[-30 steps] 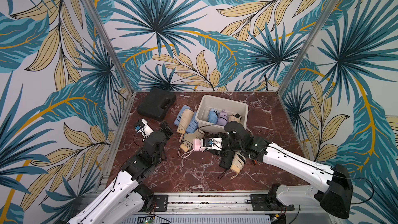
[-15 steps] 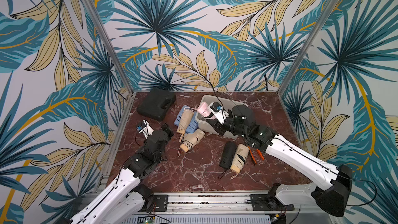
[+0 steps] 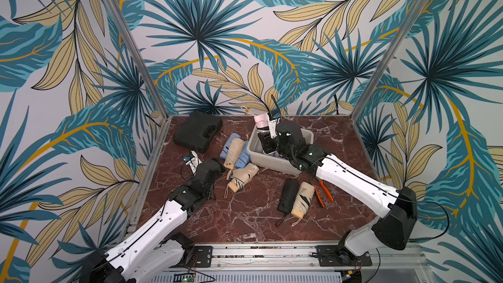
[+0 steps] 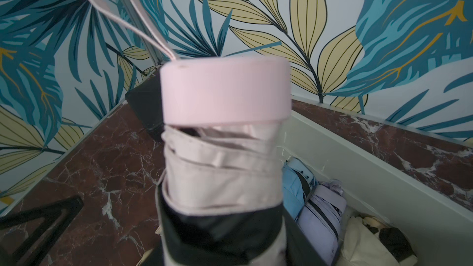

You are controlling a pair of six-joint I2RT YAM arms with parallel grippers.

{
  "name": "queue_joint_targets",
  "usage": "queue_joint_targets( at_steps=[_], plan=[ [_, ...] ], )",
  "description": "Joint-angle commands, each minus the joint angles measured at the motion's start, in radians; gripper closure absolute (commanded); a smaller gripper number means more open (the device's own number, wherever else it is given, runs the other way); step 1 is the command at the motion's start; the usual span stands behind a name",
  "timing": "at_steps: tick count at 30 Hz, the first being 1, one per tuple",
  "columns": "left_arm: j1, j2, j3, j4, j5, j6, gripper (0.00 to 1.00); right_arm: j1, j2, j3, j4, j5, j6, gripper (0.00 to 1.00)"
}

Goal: Put the umbrella into the storage box
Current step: Place the umbrella in the storage box.

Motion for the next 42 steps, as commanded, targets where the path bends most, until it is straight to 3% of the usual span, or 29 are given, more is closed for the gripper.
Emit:
queue_joint_targets(
  at_steps=[1, 6, 12, 25, 34, 42],
  plan=[
    [0.007, 0.023, 0.039, 0.033, 0.032, -0.025, 0.13, -0.015, 0.03, 0.059, 0.038, 0.082, 0.174, 0.75],
    [0.006, 0.069, 0.041, 0.049, 0.088, -0.055, 0.13, -0.053, 0.139, 0.121, 0.033, 0.081, 0.386, 0.75],
    [0.007, 0.075, 0.028, 0.095, 0.098, -0.059, 0.13, -0.085, 0.249, 0.182, 0.03, 0.085, 0.509, 0.75],
    [0.01, 0.069, 0.024, 0.072, 0.086, -0.025, 0.12, -0.147, 0.404, 0.205, 0.038, -0.02, 0.608, 0.71],
    [0.009, 0.106, 0.091, -0.017, 0.078, 0.148, 0.12, -0.15, 0.502, 0.219, 0.071, -0.064, 0.639, 0.59],
    [0.009, 0.135, 0.148, -0.116, 0.024, 0.272, 0.12, -0.158, 0.497, 0.23, 0.081, -0.051, 0.613, 0.27]
  ],
)
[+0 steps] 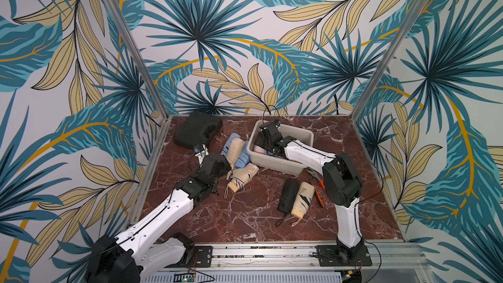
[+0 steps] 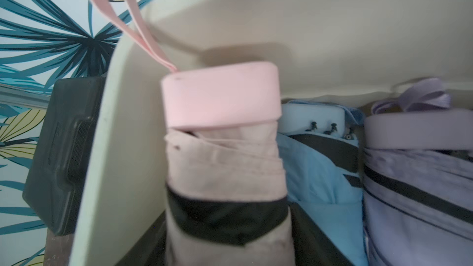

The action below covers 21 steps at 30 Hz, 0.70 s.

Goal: Put the umbrella into the storage box
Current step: Place the umbrella in the storage box.

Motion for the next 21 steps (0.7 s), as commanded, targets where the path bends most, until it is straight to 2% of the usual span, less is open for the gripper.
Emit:
queue_joint_targets(
  at_steps=[1, 3, 7, 11, 16, 18, 21],
  plan=[
    [0.005, 0.012, 0.048, -0.055, -0.044, 0.109, 0.12, -0.007, -0.033, 0.035, 0.063, 0.009, -0.023, 0.25],
    [0.005, 0.018, 0.045, -0.014, -0.028, 0.187, 0.12, -0.013, -0.059, 0.03, 0.061, 0.015, -0.042, 0.19],
    [-0.003, 0.044, 0.045, 0.069, 0.029, 0.321, 0.12, -0.038, -0.153, -0.019, 0.078, 0.046, -0.125, 0.17],
    [-0.038, 0.098, 0.064, 0.175, 0.124, 0.555, 0.13, -0.066, -0.27, -0.089, 0.088, 0.051, -0.219, 0.17],
    [-0.076, 0.189, 0.117, 0.162, 0.254, 0.803, 0.12, -0.081, -0.411, -0.198, 0.062, 0.02, -0.329, 0.17],
    [-0.092, 0.228, 0.126, 0.152, 0.291, 0.861, 0.12, -0.082, -0.463, -0.242, 0.044, 0.021, -0.359, 0.17],
    [-0.127, 0.291, 0.141, 0.146, 0.277, 0.913, 0.11, -0.096, -0.543, -0.336, 0.04, 0.034, -0.366, 0.16]
  ],
)
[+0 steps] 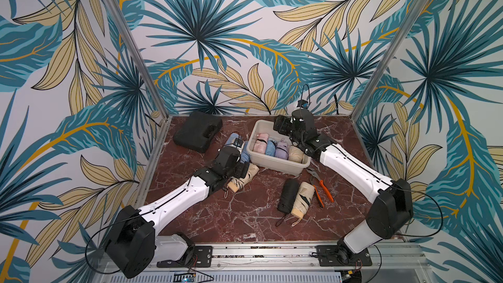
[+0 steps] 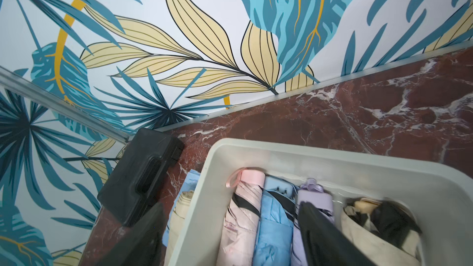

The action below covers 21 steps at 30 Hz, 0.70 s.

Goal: Put the umbrella into the storage box
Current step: Place the umbrella in the storage box, then pick up the umbrella from the center of the board.

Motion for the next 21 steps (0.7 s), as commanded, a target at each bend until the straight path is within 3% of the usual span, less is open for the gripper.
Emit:
queue_joint_targets(
  at_steps=[1, 6, 10, 16, 21],
  plan=[
    [-0.033, 0.064, 0.039, 0.003, 0.022, 0.143, 0.11, -0.012, -0.064, -0.106, -0.038, 0.014, -0.056, 0.16],
    [-0.076, 0.191, 0.12, -0.107, -0.103, 0.099, 0.11, -0.031, -0.187, -0.197, -0.071, 0.058, -0.072, 0.15],
    [-0.085, 0.222, 0.109, -0.122, -0.14, 0.036, 0.11, -0.042, -0.249, -0.227, -0.114, 0.081, -0.109, 0.14],
    [-0.084, 0.26, 0.078, -0.11, -0.14, -0.021, 0.09, -0.046, -0.297, -0.242, -0.13, 0.095, -0.125, 0.13],
    [-0.084, 0.277, 0.044, -0.076, -0.064, -0.058, 0.1, -0.046, -0.314, -0.258, -0.13, 0.098, -0.1, 0.13]
  ],
)
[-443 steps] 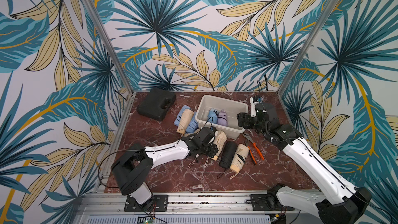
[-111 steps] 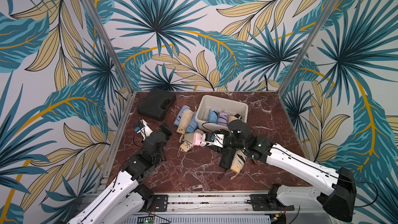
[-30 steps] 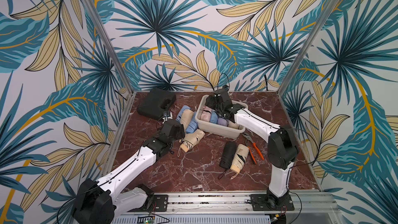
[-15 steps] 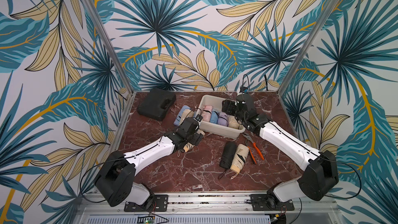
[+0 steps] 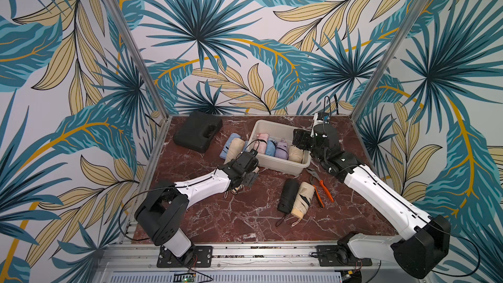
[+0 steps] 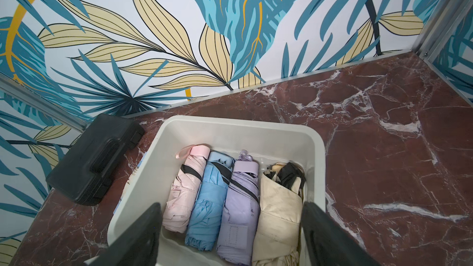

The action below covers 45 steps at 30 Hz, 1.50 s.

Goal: Put the umbrella into the storage box
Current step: Pick up the umbrella from the center of the board.

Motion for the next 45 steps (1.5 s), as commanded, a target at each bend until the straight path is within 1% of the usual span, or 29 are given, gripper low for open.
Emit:
queue_joint_targets(
  at_steps=[1, 5, 8, 10, 14, 17, 21, 25, 27, 30, 31, 33, 34, 35, 36, 38, 39, 41, 43, 45],
  plan=[
    [-0.001, 0.012, -0.035, 0.017, 0.052, -0.044, 0.1, -0.003, -0.02, -0.037, -0.021, 0.023, 0.007, 0.13],
    [-0.001, 0.023, -0.061, 0.044, 0.085, -0.058, 0.12, -0.003, -0.023, -0.046, -0.019, 0.032, 0.005, 0.13],
    [-0.002, 0.034, -0.063, 0.048, 0.129, -0.067, 0.16, -0.003, -0.019, -0.038, -0.018, 0.031, -0.009, 0.13],
    [-0.003, 0.037, -0.067, 0.04, 0.167, -0.07, 0.18, -0.003, -0.011, -0.029, -0.016, 0.026, -0.015, 0.13],
    [-0.011, 0.018, -0.092, 0.007, 0.281, -0.074, 0.24, -0.003, 0.028, 0.008, -0.008, -0.034, -0.056, 0.13],
    [-0.039, -0.011, -0.119, -0.014, 0.349, -0.073, 0.27, -0.003, 0.056, 0.041, -0.011, -0.061, -0.129, 0.13],
    [-0.08, -0.051, -0.161, -0.029, 0.423, -0.099, 0.3, -0.003, 0.081, 0.085, -0.008, -0.144, -0.284, 0.12],
    [-0.093, -0.114, -0.21, 0.001, 0.438, -0.149, 0.3, -0.004, 0.089, 0.093, 0.009, -0.265, -0.457, 0.11],
    [-0.093, -0.163, -0.231, 0.03, 0.418, -0.176, 0.28, -0.003, 0.091, 0.092, 0.009, -0.329, -0.532, 0.11],
    [-0.092, -0.256, -0.25, 0.073, 0.368, -0.223, 0.18, -0.003, 0.091, 0.09, -0.02, -0.439, -0.655, 0.1],
    [-0.09, -0.294, -0.253, 0.1, 0.331, -0.253, 0.14, -0.003, 0.091, 0.084, -0.04, -0.488, -0.719, 0.1],
    [-0.065, -0.382, -0.283, 0.145, 0.27, -0.332, 0.09, -0.003, 0.099, 0.071, -0.12, -0.598, -0.882, 0.08],
    [-0.038, -0.432, -0.309, 0.183, 0.259, -0.367, 0.08, -0.003, 0.107, 0.077, -0.201, -0.664, -1.03, 0.08],
    [-0.008, -0.487, -0.343, 0.223, 0.24, -0.411, 0.07, -0.001, 0.114, 0.083, -0.268, -0.702, -1.124, 0.08],
    [0.021, -0.533, -0.37, 0.25, 0.206, -0.453, 0.06, 0.0, 0.118, 0.087, -0.303, -0.72, -1.174, 0.08],
    [0.082, -0.638, -0.432, 0.303, 0.147, -0.528, 0.06, 0.001, 0.114, 0.076, -0.323, -0.747, -1.251, 0.08],
    [0.104, -0.69, -0.451, 0.306, 0.119, -0.559, 0.04, 0.003, 0.111, 0.072, -0.326, -0.759, -1.274, 0.08],
    [0.145, -0.78, -0.49, 0.291, 0.042, -0.626, 0.03, 0.019, 0.125, 0.07, -0.359, -0.762, -1.366, 0.08],
    [0.183, -0.854, -0.523, 0.268, 0.007, -0.678, 0.02, 0.062, 0.16, 0.074, -0.405, -0.696, -1.462, 0.08],
    [0.203, -0.917, -0.546, 0.233, -0.02, -0.728, 0.02, 0.115, 0.196, 0.058, -0.418, -0.59, -1.544, 0.08]
  ],
)
